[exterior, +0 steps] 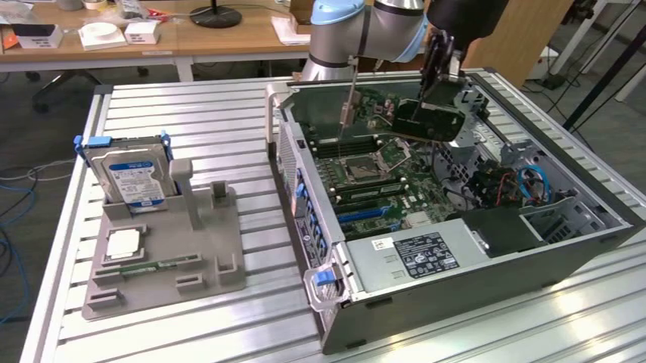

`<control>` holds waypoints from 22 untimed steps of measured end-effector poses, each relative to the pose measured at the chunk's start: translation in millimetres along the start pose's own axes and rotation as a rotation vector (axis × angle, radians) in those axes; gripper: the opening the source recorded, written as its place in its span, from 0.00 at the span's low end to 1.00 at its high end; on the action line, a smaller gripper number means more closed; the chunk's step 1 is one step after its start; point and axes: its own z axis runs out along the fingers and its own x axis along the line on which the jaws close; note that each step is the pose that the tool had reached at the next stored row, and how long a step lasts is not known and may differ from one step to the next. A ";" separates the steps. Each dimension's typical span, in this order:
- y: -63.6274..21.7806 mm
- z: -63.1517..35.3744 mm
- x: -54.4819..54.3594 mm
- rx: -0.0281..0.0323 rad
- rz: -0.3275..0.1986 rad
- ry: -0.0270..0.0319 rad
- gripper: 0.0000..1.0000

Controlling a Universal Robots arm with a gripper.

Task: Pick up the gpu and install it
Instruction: 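Insert the gpu into the slot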

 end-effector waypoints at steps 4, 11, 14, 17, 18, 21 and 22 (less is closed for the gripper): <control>0.0 0.0 0.0 -0.0009 -0.037 0.0007 0.26; 0.0 0.0 0.0 -0.0026 -0.104 0.0021 0.26; 0.0 0.0 0.0 -0.0033 -0.129 0.0025 0.26; 0.0 0.0 0.0 -0.0039 -0.155 0.0031 0.26; 0.0 0.0 0.0 -0.0041 -0.164 0.0033 0.26; 0.0 0.0 0.0 -0.0047 -0.189 0.0037 0.26; 0.0 0.0 0.0 -0.0049 -0.197 0.0039 0.26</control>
